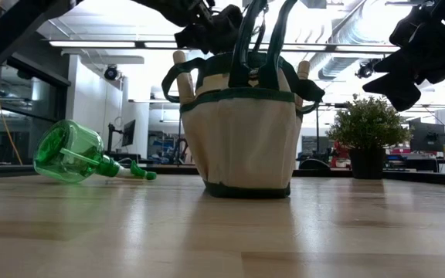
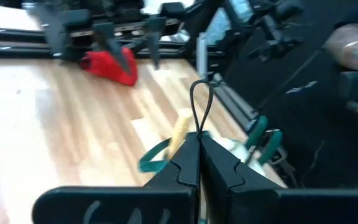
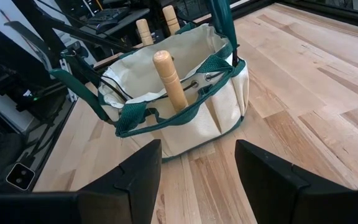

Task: Pick & Place Garden tools in Gardening bag
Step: Put the green shears into the white gardening bag

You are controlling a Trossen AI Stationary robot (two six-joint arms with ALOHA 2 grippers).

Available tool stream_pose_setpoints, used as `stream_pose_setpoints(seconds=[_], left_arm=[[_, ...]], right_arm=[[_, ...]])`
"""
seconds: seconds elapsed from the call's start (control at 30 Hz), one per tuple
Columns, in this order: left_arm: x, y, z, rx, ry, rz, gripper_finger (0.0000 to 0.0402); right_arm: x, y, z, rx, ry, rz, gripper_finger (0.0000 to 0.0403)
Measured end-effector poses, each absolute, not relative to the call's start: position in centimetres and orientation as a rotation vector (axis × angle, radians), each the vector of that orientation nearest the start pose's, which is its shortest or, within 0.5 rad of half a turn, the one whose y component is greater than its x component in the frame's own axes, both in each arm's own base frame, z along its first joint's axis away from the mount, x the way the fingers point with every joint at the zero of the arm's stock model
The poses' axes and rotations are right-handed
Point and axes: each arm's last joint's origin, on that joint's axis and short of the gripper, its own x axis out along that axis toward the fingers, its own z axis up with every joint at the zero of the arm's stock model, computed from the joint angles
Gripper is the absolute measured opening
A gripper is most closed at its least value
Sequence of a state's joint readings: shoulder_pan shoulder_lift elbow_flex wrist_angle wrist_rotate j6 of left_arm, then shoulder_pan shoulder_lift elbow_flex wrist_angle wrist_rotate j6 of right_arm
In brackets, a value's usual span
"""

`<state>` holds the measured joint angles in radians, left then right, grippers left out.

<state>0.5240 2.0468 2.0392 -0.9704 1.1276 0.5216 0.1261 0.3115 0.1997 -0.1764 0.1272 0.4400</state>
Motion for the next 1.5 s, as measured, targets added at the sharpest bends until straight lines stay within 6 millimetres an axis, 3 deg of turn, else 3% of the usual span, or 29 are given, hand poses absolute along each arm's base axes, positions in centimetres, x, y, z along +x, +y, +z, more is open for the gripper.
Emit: stream_pose_setpoints(seconds=[0.97, 1.2, 1.5], left_arm=[[37.3, 21.7, 33.0, -0.317, 0.573, -0.528, 0.0000], [36.9, 20.3, 32.9, -0.399, 0.616, -0.608, 0.0000], [38.6, 18.1, 33.2, -0.359, 0.592, -0.654, 0.0000]], right_arm=[[11.1, 1.0, 18.9, 0.401, 0.281, -0.064, 0.0197], [11.1, 1.0, 18.9, 0.401, 0.280, -0.064, 0.0197], [11.1, 1.0, 18.9, 0.401, 0.280, -0.064, 0.0197]])
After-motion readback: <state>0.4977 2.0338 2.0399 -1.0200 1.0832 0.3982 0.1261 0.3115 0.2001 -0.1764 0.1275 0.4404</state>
